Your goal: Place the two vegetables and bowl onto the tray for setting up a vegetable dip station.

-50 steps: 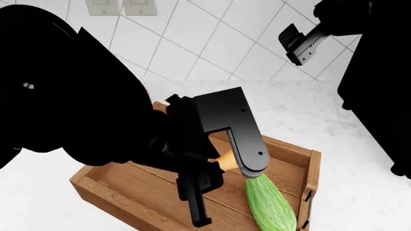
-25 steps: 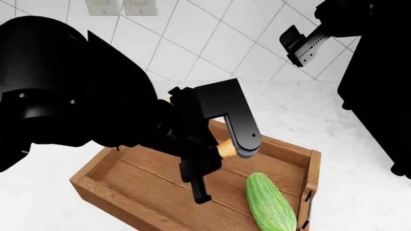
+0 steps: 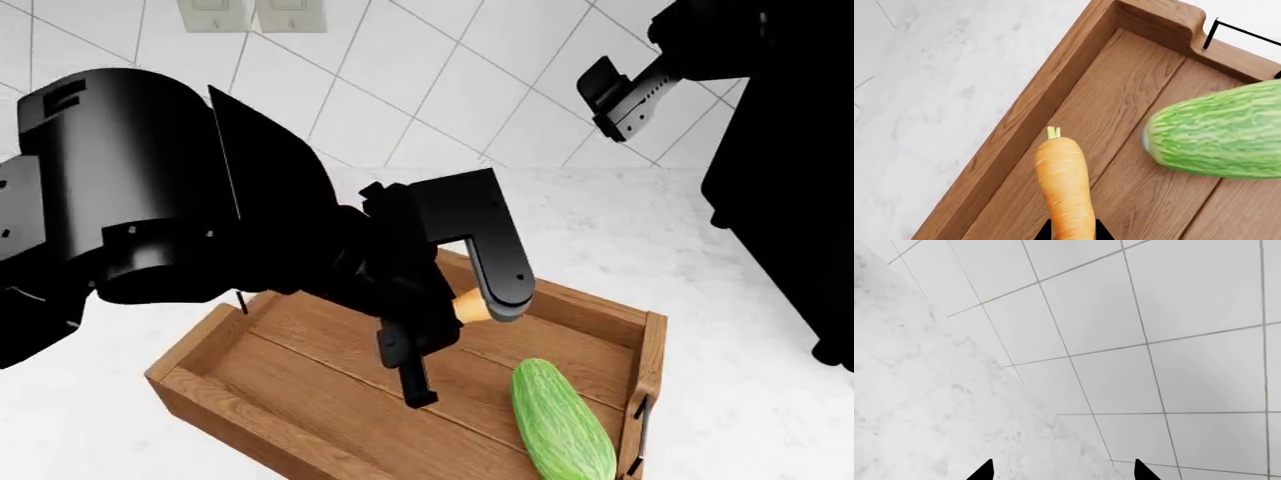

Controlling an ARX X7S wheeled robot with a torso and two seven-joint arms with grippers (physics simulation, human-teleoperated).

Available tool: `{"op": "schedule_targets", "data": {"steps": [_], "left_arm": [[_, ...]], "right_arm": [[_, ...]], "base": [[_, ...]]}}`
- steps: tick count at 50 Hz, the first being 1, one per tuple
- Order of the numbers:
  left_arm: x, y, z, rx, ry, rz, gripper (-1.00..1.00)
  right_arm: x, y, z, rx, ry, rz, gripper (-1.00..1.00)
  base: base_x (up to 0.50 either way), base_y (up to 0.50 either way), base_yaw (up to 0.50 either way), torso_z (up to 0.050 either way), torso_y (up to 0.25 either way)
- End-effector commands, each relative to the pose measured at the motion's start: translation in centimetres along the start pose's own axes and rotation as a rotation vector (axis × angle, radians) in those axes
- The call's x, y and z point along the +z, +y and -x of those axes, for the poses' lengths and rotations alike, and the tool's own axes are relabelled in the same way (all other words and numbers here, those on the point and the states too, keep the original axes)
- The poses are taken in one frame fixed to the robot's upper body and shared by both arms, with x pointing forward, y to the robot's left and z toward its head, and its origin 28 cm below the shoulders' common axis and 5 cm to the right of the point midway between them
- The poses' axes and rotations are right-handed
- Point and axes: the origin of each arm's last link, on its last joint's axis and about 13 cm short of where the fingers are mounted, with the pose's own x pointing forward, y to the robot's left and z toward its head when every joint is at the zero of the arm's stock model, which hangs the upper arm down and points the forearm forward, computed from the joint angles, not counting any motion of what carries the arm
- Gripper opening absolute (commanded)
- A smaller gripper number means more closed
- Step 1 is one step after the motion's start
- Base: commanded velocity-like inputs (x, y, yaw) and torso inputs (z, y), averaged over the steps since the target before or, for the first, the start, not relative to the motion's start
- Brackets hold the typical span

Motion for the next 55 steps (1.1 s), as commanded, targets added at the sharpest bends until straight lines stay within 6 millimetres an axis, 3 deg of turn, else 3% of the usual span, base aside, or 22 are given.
{"op": "schedule_targets", "data": {"steps": [1,10,19,55], "left_arm": [[0.1,-0.3,-0.2,-0.027,-0.005,-0.022,-1.0],[0.3,0.1,-0.4,-0.025,-0.016,-0.034,-1.0],[0.2,1.8,-1.0,0.014,-0.006,-0.023,-1.0],[0.7,1.0,-2.4,-0.053,-0.019,-0.081,-1.0]], "right_arm": [[0.0,0.0,0.0,0.0,0.001,0.0,1.0],[-0.1,0.2,0.0,0.003,-0.003,-0.002,1.0],[-0.4,0.2,-0.1,0.002,0.002,-0.003,1.0],[-0.4,0.2,-0.2,0.002,-0.005,-0.001,1.0]], "base": [[0.0,0.0,0.0,0.0,0.0],[0.0,0.0,0.0,0.0,0.001],[0.0,0.0,0.0,0.0,0.0],[0.0,0.0,0.0,0.0,0.0]]}}
